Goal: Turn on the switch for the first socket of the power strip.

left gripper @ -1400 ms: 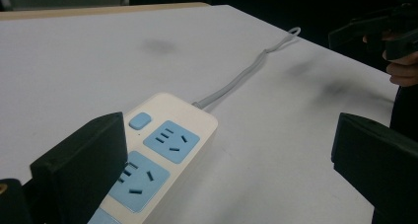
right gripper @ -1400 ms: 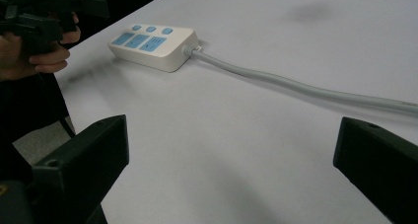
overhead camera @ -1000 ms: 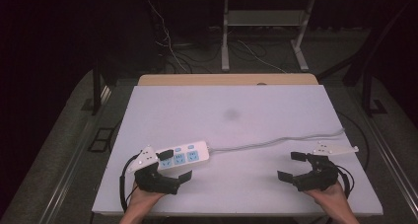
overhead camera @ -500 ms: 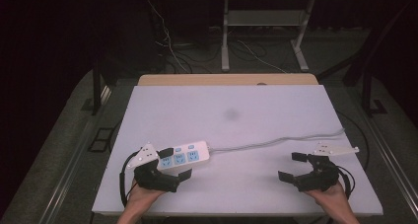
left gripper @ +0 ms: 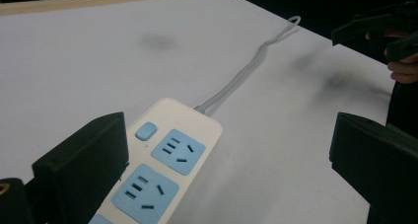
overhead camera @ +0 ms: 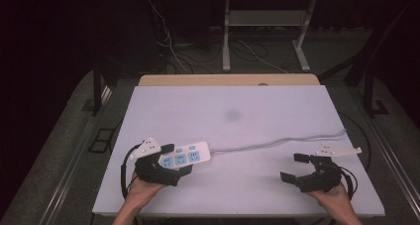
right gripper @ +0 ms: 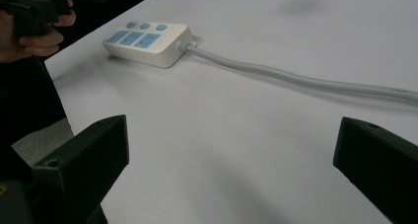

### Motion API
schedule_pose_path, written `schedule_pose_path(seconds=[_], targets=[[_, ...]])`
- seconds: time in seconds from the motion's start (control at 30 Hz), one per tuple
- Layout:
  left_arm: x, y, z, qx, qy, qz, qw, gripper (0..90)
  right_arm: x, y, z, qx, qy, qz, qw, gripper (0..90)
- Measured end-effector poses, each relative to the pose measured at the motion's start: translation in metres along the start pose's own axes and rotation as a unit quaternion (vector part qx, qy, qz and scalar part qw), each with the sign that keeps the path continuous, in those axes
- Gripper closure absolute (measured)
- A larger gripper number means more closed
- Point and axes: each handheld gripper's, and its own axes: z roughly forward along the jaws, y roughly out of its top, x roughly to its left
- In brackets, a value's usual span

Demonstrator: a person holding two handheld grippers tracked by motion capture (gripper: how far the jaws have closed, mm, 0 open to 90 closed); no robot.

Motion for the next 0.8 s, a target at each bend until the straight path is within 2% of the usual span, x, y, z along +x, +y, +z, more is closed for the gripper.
schedule_pose_path(seconds=[0.57, 0.8], targets=[[0.018, 0.014, 0.013, 0.039, 0.001, -0.009, 0.9992, 0.1, -0.001, -0.001, 0.002, 0.008, 0.000, -0.001, 1.0000, 0.2], [0.022, 0.021, 0.019, 0.061, -0.005, -0.004, 0.9981, 0.2, -0.001, -0.002, 0.002, 0.010, 0.002, -0.002, 0.9999, 0.2]])
